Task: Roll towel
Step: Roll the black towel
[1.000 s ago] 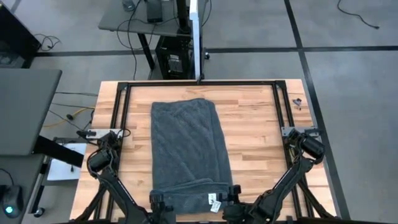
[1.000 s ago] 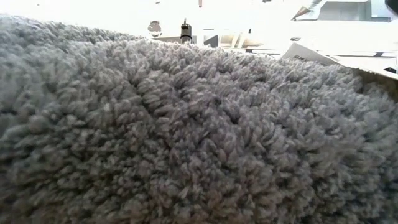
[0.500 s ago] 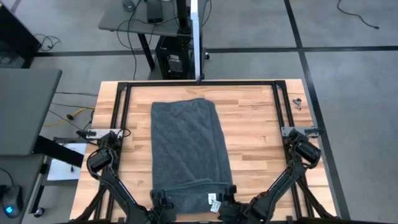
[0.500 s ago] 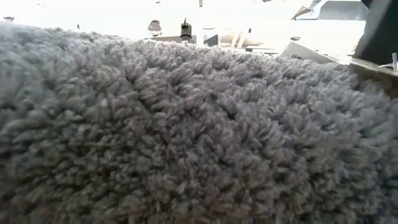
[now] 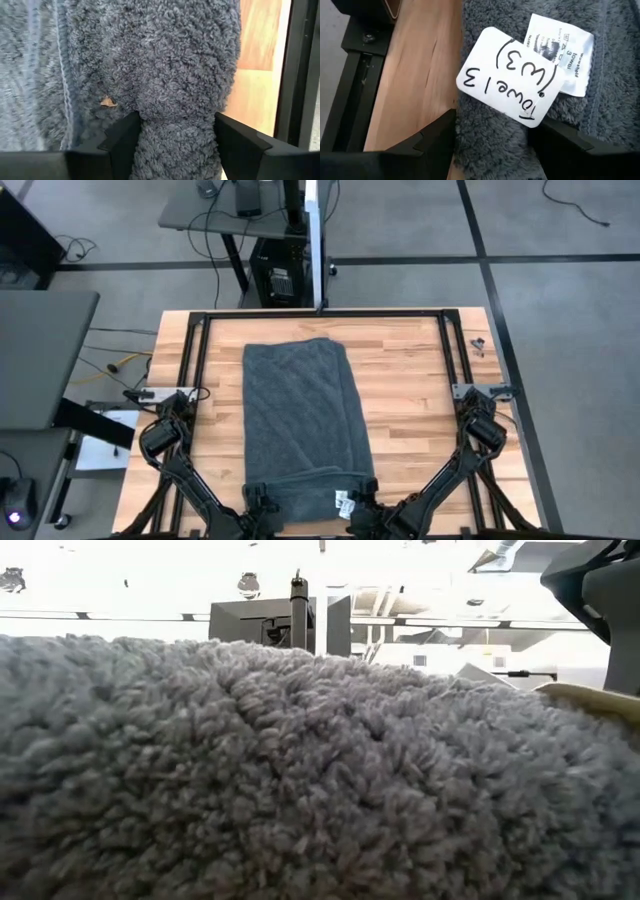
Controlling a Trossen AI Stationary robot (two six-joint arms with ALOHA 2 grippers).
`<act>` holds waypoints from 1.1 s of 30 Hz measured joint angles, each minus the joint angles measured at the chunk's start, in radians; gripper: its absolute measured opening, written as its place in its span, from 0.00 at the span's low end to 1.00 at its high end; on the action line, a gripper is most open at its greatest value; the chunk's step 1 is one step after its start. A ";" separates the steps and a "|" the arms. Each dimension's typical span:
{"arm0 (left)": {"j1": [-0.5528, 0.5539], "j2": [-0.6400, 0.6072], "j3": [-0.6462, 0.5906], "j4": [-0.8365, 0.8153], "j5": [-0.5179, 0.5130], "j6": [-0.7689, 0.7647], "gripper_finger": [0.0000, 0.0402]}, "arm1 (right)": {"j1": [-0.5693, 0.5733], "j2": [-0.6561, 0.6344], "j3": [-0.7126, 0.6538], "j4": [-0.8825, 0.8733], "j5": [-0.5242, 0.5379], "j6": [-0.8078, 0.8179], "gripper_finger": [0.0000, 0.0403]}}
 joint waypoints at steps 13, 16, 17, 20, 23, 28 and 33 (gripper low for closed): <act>0.022 -0.004 -0.030 0.076 0.040 -0.086 0.35 | -0.068 -0.004 -0.004 0.017 -0.213 0.114 0.29; 0.022 -0.015 -0.069 0.123 0.072 -0.118 0.19 | -0.084 -0.013 -0.005 0.046 -0.269 0.116 0.11; 0.021 -0.024 -0.086 0.140 0.081 -0.133 0.12 | -0.090 -0.015 -0.005 0.050 -0.287 0.116 0.06; 0.019 -0.071 -0.145 0.188 0.100 -0.178 0.04 | -0.111 -0.034 -0.017 0.060 -0.361 0.108 0.04; 0.023 -0.166 -0.246 0.287 0.190 -0.195 0.04 | -0.126 -0.072 -0.052 0.095 -0.439 0.101 0.04; 0.046 -0.386 -0.495 0.619 0.315 -0.274 0.03 | -0.156 -0.163 -0.139 0.165 -0.570 0.087 0.02; 0.066 -0.547 -0.697 0.848 0.394 -0.379 0.03 | -0.204 -0.255 -0.243 0.345 -0.747 0.138 0.02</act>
